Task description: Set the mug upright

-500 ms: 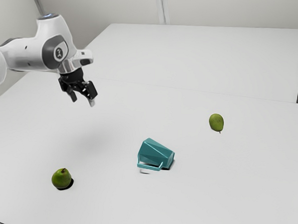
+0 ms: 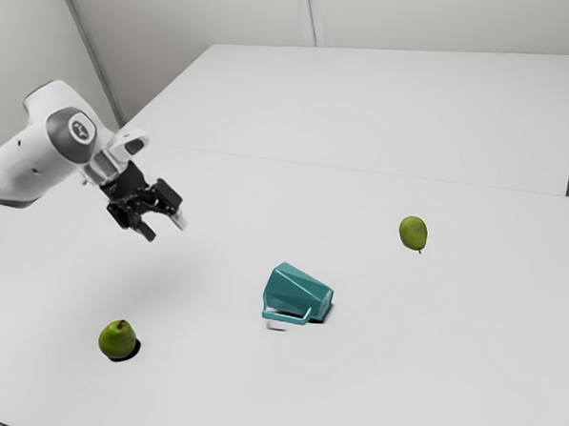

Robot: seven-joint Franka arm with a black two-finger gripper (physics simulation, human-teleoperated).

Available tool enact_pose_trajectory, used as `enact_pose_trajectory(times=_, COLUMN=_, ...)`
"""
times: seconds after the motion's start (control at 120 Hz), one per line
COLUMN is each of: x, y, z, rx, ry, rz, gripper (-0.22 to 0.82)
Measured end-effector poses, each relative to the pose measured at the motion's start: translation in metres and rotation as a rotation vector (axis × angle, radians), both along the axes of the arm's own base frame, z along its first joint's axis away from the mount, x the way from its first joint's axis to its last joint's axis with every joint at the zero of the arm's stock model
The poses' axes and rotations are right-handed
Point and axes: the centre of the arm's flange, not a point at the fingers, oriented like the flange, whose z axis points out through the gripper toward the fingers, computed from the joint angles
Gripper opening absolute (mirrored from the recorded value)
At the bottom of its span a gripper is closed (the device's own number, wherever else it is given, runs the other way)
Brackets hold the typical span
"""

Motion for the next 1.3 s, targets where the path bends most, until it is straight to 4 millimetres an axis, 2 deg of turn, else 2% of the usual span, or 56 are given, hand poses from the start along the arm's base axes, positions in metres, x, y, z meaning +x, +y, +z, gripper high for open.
enact_pose_trajectory(times=0.067, x=0.004, y=-0.012, z=-0.015, rx=-0.056, ry=0.011, rz=-0.013, gripper=0.6)
enact_pose_trajectory(times=0.158, x=0.013, y=-0.053, z=-0.037, rx=-0.116, ry=0.03, rz=-0.083, gripper=0.6)
enact_pose_trajectory(times=0.2, x=0.015, y=-0.066, z=-0.046, rx=-0.141, ry=0.035, rz=-0.104, gripper=0.6)
enact_pose_trajectory(times=0.375, x=0.016, y=-0.079, z=-0.066, rx=-0.226, ry=0.025, rz=-0.133, gripper=0.6)
enact_pose_trajectory(times=0.517, x=0.02, y=-0.104, z=-0.08, rx=-0.303, ry=0.004, rz=-0.157, gripper=0.6)
enact_pose_trajectory(times=0.808, x=0.035, y=-0.144, z=-0.088, rx=-0.393, ry=-0.073, rz=-0.212, gripper=0.6)
enact_pose_trajectory(times=1.142, x=0.034, y=-0.165, z=-0.092, rx=-0.429, ry=-0.117, rz=-0.268, gripper=0.6)
enact_pose_trajectory(times=1.3, x=0.027, y=-0.174, z=-0.099, rx=-0.439, ry=-0.113, rz=-0.286, gripper=0.6)
